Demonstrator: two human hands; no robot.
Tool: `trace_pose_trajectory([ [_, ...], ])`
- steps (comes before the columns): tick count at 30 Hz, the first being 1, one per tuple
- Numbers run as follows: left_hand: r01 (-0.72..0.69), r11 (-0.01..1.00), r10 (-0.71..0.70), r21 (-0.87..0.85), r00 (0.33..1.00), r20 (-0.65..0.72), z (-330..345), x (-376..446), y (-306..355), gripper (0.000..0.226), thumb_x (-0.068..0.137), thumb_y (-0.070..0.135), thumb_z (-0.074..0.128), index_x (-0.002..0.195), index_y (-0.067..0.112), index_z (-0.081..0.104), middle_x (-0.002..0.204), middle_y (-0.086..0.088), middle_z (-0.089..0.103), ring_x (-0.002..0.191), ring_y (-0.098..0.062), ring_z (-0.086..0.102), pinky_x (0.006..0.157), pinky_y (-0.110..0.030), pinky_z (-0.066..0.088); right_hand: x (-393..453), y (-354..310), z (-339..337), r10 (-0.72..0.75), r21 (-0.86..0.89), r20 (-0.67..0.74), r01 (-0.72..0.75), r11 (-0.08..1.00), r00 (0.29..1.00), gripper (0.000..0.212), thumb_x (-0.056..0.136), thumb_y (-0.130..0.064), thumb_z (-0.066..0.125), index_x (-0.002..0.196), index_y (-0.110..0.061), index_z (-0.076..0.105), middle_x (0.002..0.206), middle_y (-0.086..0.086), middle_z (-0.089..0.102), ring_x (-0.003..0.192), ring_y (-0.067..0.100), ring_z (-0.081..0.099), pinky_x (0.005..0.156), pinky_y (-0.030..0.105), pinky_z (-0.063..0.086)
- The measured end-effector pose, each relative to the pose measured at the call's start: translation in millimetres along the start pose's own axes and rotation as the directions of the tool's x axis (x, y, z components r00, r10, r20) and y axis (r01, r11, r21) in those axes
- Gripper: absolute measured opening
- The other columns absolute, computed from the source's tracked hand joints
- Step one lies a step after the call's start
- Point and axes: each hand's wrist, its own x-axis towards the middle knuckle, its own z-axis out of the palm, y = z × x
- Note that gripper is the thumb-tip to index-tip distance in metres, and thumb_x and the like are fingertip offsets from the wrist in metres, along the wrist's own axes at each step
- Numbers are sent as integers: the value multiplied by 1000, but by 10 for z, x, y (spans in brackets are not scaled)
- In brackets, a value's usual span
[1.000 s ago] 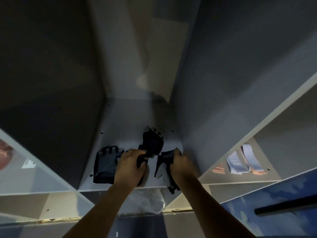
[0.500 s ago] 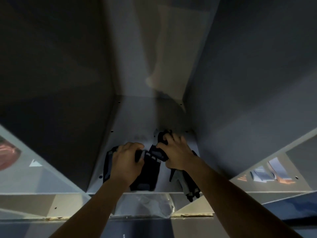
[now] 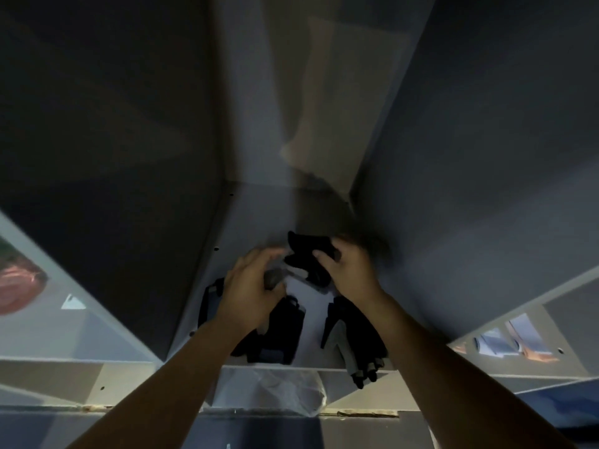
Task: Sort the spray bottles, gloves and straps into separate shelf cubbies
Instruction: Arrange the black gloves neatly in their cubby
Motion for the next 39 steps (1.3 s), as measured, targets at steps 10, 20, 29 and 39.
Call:
trace_pose_trajectory([
  [10, -18, 883, 141, -469, 963, 230, -1036, 92, 1409, 47, 83, 15, 79, 127, 18, 64, 121, 3, 72, 116, -8, 64, 104, -34, 51, -579, -1389, -1253, 92, 641, 181, -189, 744, 979, 23, 91, -2, 67, 112, -10, 73, 106, 9, 77, 100, 22, 72, 85, 30, 57],
  [20, 35, 802, 18, -596, 996, 82, -1397, -175, 2322, 12, 90, 8, 70, 100, 5, 76, 89, -11, 78, 82, -25, 75, 70, -32, 61, -987, -2126, -1778, -39, 447, -173, 114, 887, 984, 50, 70, -38, 84, 112, -34, 56, 107, -14, 64, 97, 10, 64, 75, 25, 56],
  [29, 158, 673, -104, -723, 987, 119, -1622, -224, 2496, 17, 92, 20, 69, 100, 7, 75, 92, -14, 78, 82, -29, 75, 69, -37, 61, -1008, -2286, -1791, -73, 178, -322, 136, 975, 944, 18, 84, -26, 77, 96, -26, 64, 104, -11, 53, 92, 0, 57, 76, 18, 49],
  [39, 104, 754, -104, -649, 994, 38, -1703, -160, 2455, 12, 92, 15, 68, 99, 10, 77, 94, -9, 79, 96, -29, 73, 85, -38, 57, -1018, -2492, -2035, -119, 356, -100, 147, 923, 988, 27, 81, -22, 81, 94, -32, 60, 81, 4, 67, 73, 9, 62, 68, 26, 49],
])
